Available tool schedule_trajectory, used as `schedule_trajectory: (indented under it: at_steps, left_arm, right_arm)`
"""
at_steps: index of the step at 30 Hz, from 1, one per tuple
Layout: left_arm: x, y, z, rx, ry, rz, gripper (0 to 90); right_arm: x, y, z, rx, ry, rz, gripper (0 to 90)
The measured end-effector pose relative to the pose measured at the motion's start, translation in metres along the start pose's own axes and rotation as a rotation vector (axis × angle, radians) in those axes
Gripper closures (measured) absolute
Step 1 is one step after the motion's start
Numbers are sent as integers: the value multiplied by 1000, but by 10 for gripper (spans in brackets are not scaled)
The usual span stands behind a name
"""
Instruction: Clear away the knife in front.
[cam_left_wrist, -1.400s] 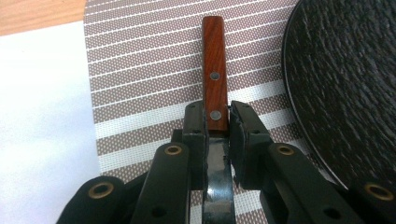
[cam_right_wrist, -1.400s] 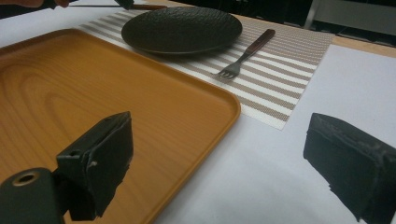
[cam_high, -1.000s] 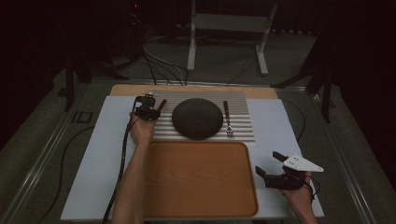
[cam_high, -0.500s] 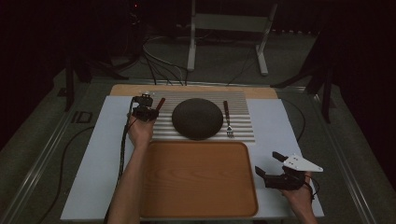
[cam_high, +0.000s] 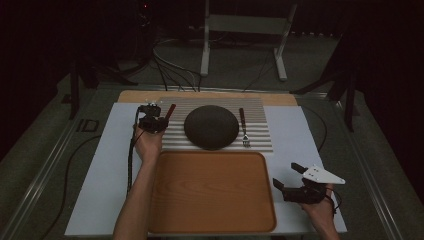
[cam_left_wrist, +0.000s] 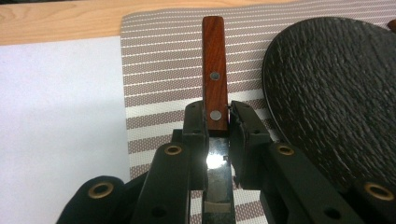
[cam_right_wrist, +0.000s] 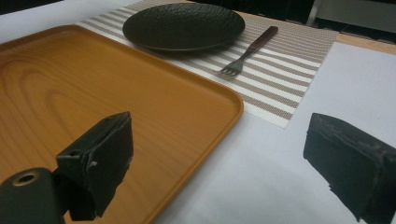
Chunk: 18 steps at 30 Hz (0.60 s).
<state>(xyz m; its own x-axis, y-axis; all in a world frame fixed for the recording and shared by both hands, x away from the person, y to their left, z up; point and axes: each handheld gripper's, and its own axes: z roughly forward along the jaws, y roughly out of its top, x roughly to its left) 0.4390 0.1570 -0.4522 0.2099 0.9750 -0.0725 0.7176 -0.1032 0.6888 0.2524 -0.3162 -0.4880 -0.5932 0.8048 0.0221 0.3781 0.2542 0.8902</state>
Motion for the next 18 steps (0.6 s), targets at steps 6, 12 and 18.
schedule_trajectory:
  at_steps: [6,12,18]
  left_arm:
    - [-1,-4,-8,-17,4,-8,783]
    - [-2,-9,-19,-36,-5,-16,783]
    - [-4,-15,-26,-51,2,-17,783]
  right_arm:
    - [1,0,0,2,-1,-1,84]
    - [1,0,0,4,-2,-1,84]
    - [1,0,0,7,-1,-1,84]
